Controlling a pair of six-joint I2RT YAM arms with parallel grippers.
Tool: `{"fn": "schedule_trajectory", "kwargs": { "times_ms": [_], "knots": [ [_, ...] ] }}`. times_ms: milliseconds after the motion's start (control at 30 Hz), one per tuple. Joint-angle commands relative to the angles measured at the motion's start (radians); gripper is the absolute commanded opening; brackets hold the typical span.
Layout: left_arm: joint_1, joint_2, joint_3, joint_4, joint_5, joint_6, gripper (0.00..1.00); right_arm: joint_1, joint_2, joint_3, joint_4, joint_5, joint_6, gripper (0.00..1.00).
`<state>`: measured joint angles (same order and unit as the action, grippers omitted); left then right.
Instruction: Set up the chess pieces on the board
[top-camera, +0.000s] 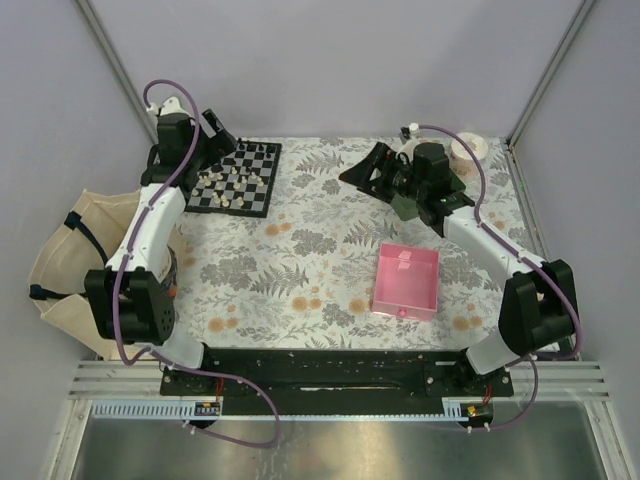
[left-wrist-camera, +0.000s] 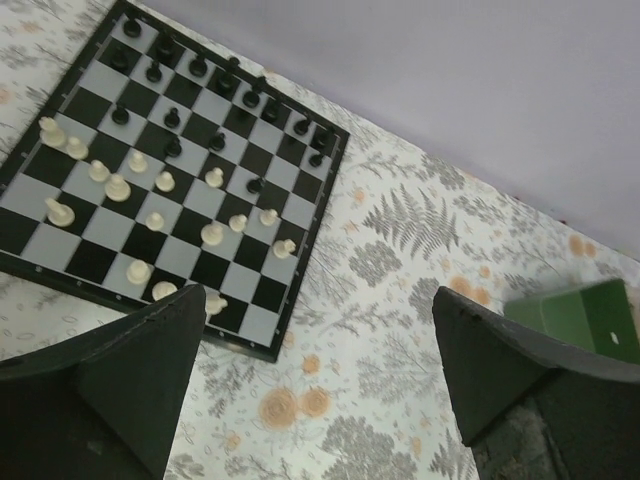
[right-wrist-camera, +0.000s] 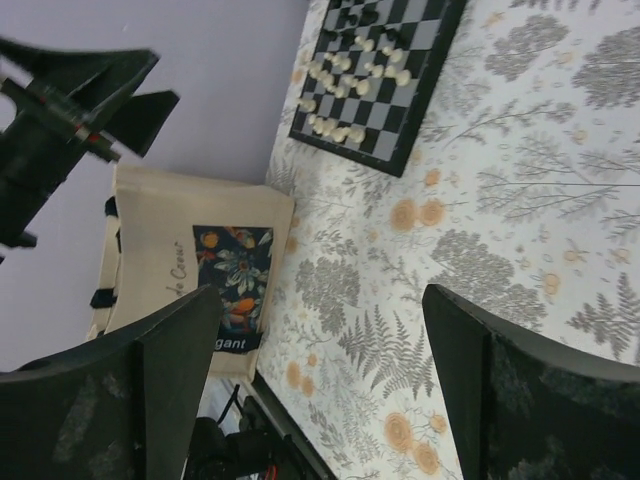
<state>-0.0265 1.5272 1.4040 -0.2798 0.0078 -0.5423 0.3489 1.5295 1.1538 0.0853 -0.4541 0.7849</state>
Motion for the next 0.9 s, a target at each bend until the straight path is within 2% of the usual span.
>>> {"fn": "schedule_trajectory", "kwargs": {
  "times_ms": [0,233,400,467,700,800,867],
  "knots": [
    [0.025,0.094,0.11,-0.061,-0.126,0.058,0.99,0.048,0.035,0.067,0.042,-0.053,0.016,0.89],
    [0.152,0.256,0.232,-0.105,-0.046,-0.001,0.99,0.125,0.136,0.167,-0.032,-0.026,0.016,0.88],
    [0.191,0.372,0.332,-0.174,-0.112,0.027,0.99,0.166,0.225,0.19,0.016,-0.006,0.089,0.84],
    [0.212,0.428,0.377,-0.182,-0.076,0.021,0.99,0.182,0.263,0.211,0.031,-0.014,0.111,0.83],
    [0.234,0.626,0.602,-0.3,-0.127,0.038,0.99,0.251,0.415,0.362,-0.042,0.041,0.099,0.85],
    [0.257,0.682,0.659,-0.326,-0.12,0.03,0.99,0.26,0.497,0.434,-0.045,0.069,0.132,0.85],
    [0.278,0.709,0.677,-0.332,-0.063,0.021,0.99,0.26,0.537,0.454,-0.013,0.094,0.163,0.85]
  ]
}}
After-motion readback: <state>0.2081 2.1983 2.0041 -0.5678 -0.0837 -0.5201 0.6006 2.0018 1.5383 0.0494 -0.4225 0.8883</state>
